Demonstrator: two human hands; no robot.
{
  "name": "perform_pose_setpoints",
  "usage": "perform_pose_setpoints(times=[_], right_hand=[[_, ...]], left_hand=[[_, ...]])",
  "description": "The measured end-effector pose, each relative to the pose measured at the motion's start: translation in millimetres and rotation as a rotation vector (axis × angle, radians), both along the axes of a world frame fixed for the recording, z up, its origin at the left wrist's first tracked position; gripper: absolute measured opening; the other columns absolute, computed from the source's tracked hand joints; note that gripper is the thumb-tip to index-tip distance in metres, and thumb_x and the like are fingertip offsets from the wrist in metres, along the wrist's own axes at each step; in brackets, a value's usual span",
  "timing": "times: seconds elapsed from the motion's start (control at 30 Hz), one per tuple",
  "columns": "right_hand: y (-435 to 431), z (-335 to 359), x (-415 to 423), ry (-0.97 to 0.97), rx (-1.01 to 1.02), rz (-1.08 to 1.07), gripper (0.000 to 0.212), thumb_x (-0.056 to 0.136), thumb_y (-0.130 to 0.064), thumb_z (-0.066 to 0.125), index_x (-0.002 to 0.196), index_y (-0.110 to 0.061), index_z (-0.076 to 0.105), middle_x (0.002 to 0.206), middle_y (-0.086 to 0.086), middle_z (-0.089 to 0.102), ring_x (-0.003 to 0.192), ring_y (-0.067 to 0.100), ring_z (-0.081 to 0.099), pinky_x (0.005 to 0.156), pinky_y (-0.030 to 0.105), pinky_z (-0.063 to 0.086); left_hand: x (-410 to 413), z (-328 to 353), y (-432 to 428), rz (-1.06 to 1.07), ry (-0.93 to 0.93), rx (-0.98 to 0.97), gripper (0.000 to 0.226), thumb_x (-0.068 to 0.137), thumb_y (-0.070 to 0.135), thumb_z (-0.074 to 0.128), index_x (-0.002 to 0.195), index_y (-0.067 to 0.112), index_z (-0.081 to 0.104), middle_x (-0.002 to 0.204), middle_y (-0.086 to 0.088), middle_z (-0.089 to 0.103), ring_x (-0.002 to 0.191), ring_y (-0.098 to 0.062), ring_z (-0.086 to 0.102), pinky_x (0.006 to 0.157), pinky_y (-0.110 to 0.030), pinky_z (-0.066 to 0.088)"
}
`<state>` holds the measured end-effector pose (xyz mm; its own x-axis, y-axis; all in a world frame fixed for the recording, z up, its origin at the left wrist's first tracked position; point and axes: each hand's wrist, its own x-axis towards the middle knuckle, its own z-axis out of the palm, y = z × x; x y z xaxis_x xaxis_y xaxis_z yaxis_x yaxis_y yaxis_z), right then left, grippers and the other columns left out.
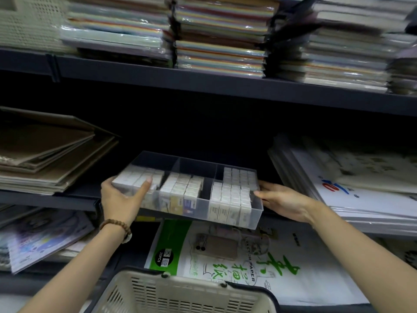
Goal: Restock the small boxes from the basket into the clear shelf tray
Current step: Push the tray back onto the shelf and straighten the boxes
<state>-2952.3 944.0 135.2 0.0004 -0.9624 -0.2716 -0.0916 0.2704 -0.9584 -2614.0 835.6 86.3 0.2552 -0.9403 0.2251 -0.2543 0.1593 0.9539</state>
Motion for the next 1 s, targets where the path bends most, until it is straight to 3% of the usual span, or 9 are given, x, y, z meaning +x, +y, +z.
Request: perform_pose_setpoints(times=[0.2, 0.3, 0.37, 0.43, 0.53, 0.63, 0.73, 0.83, 1.0], right_hand=[[11, -3, 3, -0.077, -0.024, -0.095, 0.047, 0.095, -0.008, 0.048, 0.141, -0.011, 0.037, 0.131, 0.003, 0.057, 0.118, 0.012, 0.055, 0.098, 0.025, 0.042], [17, 10, 12, 0.232, -0.040, -0.112, 0.047, 0.095, -0.016, 0.052, 0.140, -0.011, 0.039, 0.134, 0.000, 0.054, 0.109, 0.005, 0.056, 0.092, 0.019, 0.042], [18, 21, 19, 0.518, -0.126, -0.212, 0.052, 0.091, -0.023, 0.060, 0.138, -0.010, 0.043, 0.138, 0.003, 0.050, 0.118, 0.011, 0.052, 0.097, 0.022, 0.038], [14, 32, 25, 0.707, -0.207, -0.307, 0.051, 0.086, -0.026, 0.067, 0.130, -0.006, 0.052, 0.128, 0.007, 0.058, 0.110, 0.014, 0.057, 0.089, 0.023, 0.044], [8, 51, 40, 0.745, 0.026, -0.198, 0.052, 0.083, -0.035, 0.069, 0.119, 0.002, 0.059, 0.100, 0.009, 0.068, 0.081, 0.011, 0.067, 0.070, 0.019, 0.055], [-4, 68, 52, 0.855, 0.260, -0.111, 0.061, 0.084, -0.044, 0.065, 0.122, 0.003, 0.054, 0.109, 0.013, 0.067, 0.091, 0.017, 0.068, 0.084, 0.029, 0.056], [-17, 75, 63, 0.777, 0.418, -0.054, 0.072, 0.088, -0.036, 0.063, 0.140, 0.003, 0.032, 0.139, 0.022, 0.047, 0.117, 0.028, 0.057, 0.095, 0.034, 0.051], [-23, 72, 72, 0.717, 0.556, -0.037, 0.078, 0.088, -0.031, 0.064, 0.146, -0.001, 0.023, 0.150, 0.022, 0.029, 0.129, 0.033, 0.046, 0.103, 0.042, 0.044], [-25, 59, 73, 0.595, 0.623, -0.103, 0.074, 0.086, -0.028, 0.067, 0.144, -0.005, 0.029, 0.151, 0.018, 0.026, 0.126, 0.032, 0.046, 0.091, 0.040, 0.049]], left_hand=[[7, 0, 38, 0.082, -0.173, 0.044, 0.097, 0.052, 0.067, 0.068, 0.128, 0.014, 0.038, 0.132, -0.012, 0.039, 0.124, -0.030, 0.035, 0.104, -0.047, 0.034], [7, -4, 54, 0.108, -0.188, 0.013, 0.093, 0.052, 0.066, 0.067, 0.124, 0.013, 0.041, 0.126, -0.012, 0.044, 0.120, -0.030, 0.038, 0.100, -0.048, 0.036], [5, -4, 59, 0.132, -0.201, 0.011, 0.093, 0.053, 0.066, 0.066, 0.122, 0.010, 0.042, 0.124, -0.014, 0.046, 0.119, -0.032, 0.039, 0.098, -0.049, 0.036], [3, -4, 61, 0.143, -0.208, 0.010, 0.093, 0.054, 0.066, 0.065, 0.122, 0.007, 0.043, 0.124, -0.016, 0.047, 0.118, -0.035, 0.040, 0.097, -0.050, 0.035], [5, -3, 61, 0.120, -0.218, -0.006, 0.093, 0.054, 0.065, 0.065, 0.123, 0.007, 0.042, 0.124, -0.017, 0.047, 0.118, -0.035, 0.040, 0.098, -0.051, 0.035], [12, -6, 61, 0.050, -0.244, -0.029, 0.096, 0.052, 0.065, 0.067, 0.125, 0.007, 0.041, 0.125, -0.015, 0.045, 0.119, -0.034, 0.038, 0.098, -0.051, 0.035], [18, -8, 61, -0.018, -0.264, -0.051, 0.100, 0.049, 0.064, 0.069, 0.126, 0.008, 0.038, 0.125, -0.013, 0.042, 0.117, -0.029, 0.036, 0.097, -0.048, 0.037], [20, -10, 61, -0.107, -0.186, -0.061, 0.105, 0.046, 0.059, 0.074, 0.130, 0.011, 0.033, 0.132, -0.011, 0.039, 0.122, -0.025, 0.035, 0.100, -0.043, 0.038], [16, -12, 60, -0.081, -0.160, -0.058, 0.103, 0.048, 0.063, 0.074, 0.129, 0.018, 0.030, 0.136, -0.010, 0.043, 0.120, -0.028, 0.047, 0.087, -0.040, 0.048]])
